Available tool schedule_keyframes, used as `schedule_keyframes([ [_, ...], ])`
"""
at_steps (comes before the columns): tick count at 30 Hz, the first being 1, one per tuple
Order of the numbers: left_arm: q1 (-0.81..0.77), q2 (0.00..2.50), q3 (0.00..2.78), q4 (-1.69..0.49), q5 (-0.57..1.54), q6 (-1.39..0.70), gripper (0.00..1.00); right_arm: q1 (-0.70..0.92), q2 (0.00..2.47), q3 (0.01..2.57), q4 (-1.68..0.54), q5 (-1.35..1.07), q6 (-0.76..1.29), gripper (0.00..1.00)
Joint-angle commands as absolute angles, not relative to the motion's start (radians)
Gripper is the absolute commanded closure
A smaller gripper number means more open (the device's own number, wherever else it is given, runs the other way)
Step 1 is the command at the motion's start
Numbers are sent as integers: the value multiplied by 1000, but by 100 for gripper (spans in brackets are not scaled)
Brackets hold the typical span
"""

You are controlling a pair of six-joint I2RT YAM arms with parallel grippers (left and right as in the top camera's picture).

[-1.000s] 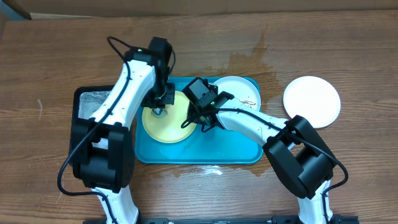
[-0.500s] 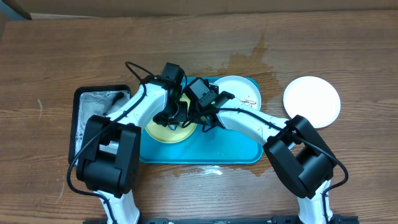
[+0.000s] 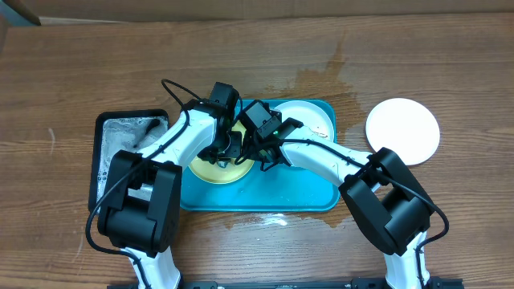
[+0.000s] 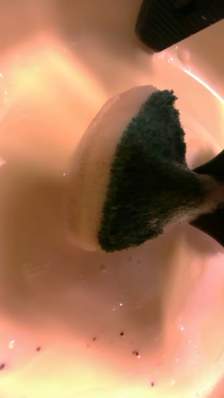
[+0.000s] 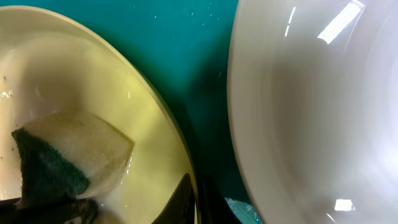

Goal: Clean dirty plates on tray and stack at the side
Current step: 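Scrub the yellow plate with the sponge in the left gripper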

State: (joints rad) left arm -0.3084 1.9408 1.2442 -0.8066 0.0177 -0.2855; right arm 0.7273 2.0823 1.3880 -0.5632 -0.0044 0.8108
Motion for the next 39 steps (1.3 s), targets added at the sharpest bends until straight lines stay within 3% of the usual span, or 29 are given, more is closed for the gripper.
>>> schedule_keyframes([
  [1,-308,1980,1200,-804,-157,-275,96,724,2138,1347,-589,17,815,96],
  [13,-307,1980,1203,-731,-509,-210,96,724,2138,1347,-596,17,815,96],
  [31,-305,1980,1474,-863,-452,-224,96,724,2138,1347,-596,17,815,96],
  [39,-302,1980,1510,-956,-273,-175,96,724,2138,1347,-596,17,815,96],
])
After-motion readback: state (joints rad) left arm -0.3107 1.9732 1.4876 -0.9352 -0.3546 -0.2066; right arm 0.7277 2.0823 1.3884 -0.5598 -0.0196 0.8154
